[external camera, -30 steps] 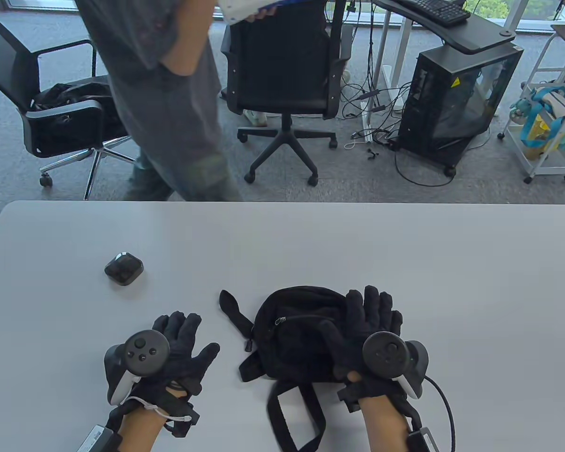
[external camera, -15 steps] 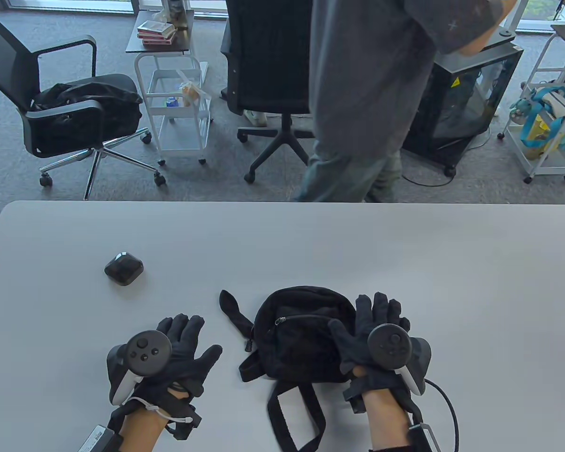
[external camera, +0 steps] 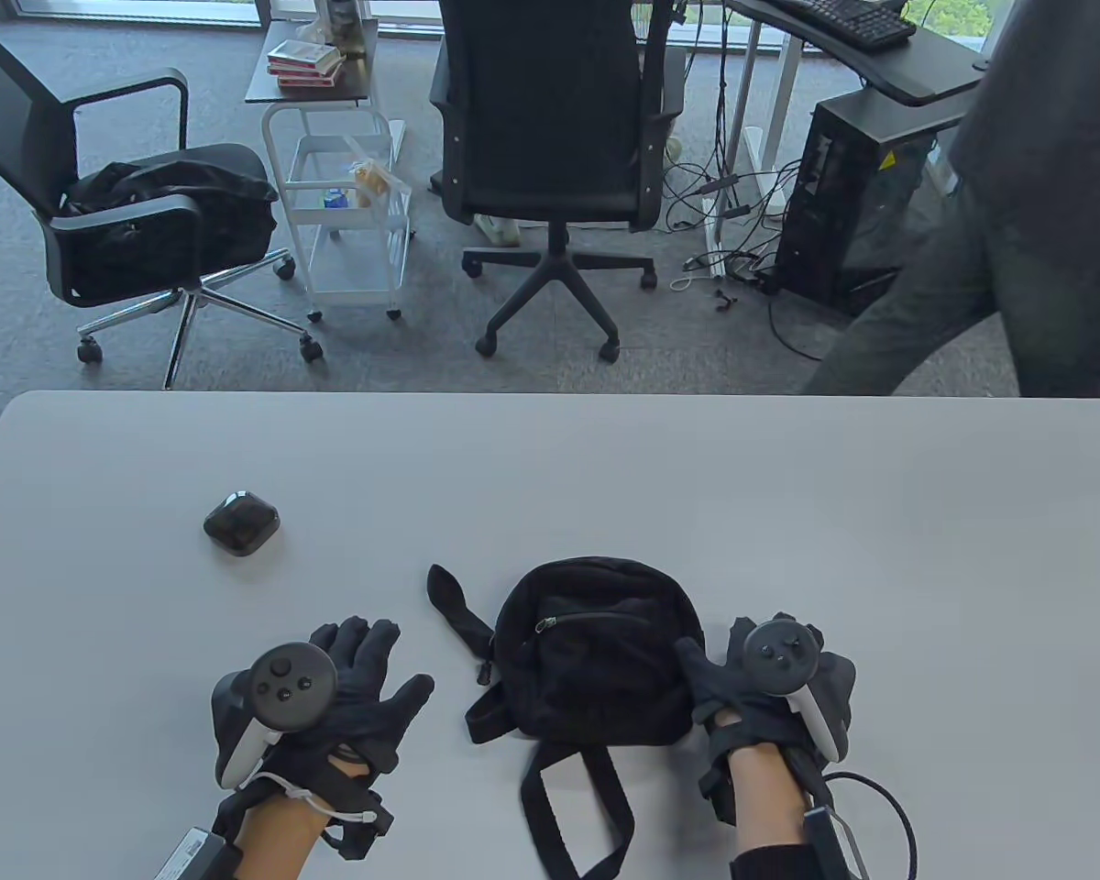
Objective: Put medicine box into the backpack's small front pocket
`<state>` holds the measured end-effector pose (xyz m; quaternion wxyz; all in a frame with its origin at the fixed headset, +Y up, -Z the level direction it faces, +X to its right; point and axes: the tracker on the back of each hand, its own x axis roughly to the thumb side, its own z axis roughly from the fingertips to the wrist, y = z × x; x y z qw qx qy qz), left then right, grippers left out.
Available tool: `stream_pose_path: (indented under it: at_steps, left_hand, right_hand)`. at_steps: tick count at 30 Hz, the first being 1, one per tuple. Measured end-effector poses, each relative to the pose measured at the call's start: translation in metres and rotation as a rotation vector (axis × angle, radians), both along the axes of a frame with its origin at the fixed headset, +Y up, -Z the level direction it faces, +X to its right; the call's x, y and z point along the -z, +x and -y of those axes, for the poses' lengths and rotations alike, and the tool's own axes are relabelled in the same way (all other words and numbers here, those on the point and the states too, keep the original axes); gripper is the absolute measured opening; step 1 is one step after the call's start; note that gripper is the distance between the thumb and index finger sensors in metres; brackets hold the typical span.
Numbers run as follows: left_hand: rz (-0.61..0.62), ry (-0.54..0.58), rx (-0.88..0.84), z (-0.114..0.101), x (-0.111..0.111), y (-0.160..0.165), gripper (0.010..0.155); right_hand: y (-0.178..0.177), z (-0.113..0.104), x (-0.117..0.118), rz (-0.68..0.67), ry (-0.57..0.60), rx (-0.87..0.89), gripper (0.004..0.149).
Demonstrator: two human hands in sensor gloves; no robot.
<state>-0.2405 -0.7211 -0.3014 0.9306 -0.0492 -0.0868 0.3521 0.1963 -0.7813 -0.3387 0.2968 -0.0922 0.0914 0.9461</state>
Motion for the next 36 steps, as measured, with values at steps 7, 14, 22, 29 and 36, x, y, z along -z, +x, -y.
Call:
stream_pose_path:
  at_steps: [7, 14, 22, 29, 36]
  left_hand:
    - [0.007, -0.019, -0.006, 0.001, 0.000, 0.001, 0.083]
    - [0.011, -0.025, -0.019, 0.002, 0.000, 0.003, 0.082]
    - [0.015, 0.003, -0.080, 0.000, -0.002, 0.004, 0.081]
    - [0.033, 0.010, -0.169, 0.000, -0.003, 0.006, 0.080]
    - [0.038, -0.048, -0.345, 0.007, -0.003, 0.008, 0.079]
  right_hand:
    - [-0.015, 0.011, 0.005, 0.018, -0.015, 0.254, 0.077]
    - [-0.020, -0.006, 0.006, 0.059, 0.127, 0.361, 0.046]
    - [-0.037, -0.032, -0.005, -0.010, 0.279, 0.923, 0.046]
    - [-0.052, -0.043, -0.014, -0.089, 0.296, 1.238, 0.046]
    - [-0.059, -0.054, -0.021, -0.138, 0.343, 1.414, 0.046]
